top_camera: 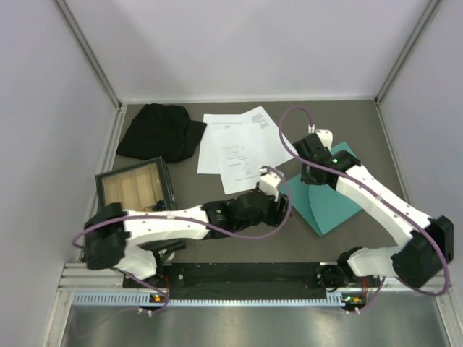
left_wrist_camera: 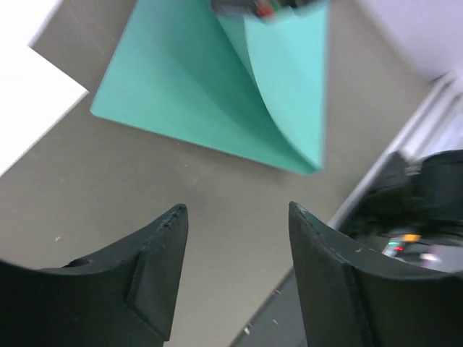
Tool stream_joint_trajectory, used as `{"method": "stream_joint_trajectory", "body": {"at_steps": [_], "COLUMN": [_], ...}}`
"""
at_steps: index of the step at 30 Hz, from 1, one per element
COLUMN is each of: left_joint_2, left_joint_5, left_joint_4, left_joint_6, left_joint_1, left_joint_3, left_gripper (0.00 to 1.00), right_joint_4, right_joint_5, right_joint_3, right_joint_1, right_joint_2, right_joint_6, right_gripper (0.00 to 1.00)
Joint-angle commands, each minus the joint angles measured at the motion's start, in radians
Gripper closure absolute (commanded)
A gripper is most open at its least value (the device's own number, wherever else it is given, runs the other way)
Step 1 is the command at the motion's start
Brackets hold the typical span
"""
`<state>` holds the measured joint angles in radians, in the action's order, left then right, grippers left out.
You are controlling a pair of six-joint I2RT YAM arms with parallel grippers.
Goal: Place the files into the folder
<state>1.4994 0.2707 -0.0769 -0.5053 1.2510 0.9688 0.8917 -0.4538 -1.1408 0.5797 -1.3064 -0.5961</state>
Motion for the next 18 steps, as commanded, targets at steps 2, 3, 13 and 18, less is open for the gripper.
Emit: {"method": "stream_joint_trajectory", "body": {"at_steps": [2, 3, 13, 18], "left_joint_2": [-0.258, -0.274, -0.285, -0.310], "left_joint_5": [-0.027, -0.056, -0.225, -0.254], "left_joint_4": [0.072, 0.104, 0.088, 0.098], "left_joint_6": [-0.159, -0.182, -0.171, -0.136], "left_joint_1": [-0.059, -0.077, -0.263, -0.274], "left_joint_3": [-0.093, -0.099, -0.131, -0.067], "left_gripper": [0.35, 0.34, 0.29, 0.29], "right_joint_4": [-0.134, -0.143, -0.100, -0.014], "right_joint_5": [0.081, 0.133, 0.339, 0.345], "right_joint_3": [0.082, 0.096, 0.090, 0.006], "right_joint_1": [0.008, 0.008, 0.008, 0.006], "right_joint_2": [0.211, 0.267, 0.576, 0.645], "right_joint_6": [0.113, 0.120, 0.280, 0.309], "right_gripper": [1.00, 1.00, 1.00, 1.00]}}
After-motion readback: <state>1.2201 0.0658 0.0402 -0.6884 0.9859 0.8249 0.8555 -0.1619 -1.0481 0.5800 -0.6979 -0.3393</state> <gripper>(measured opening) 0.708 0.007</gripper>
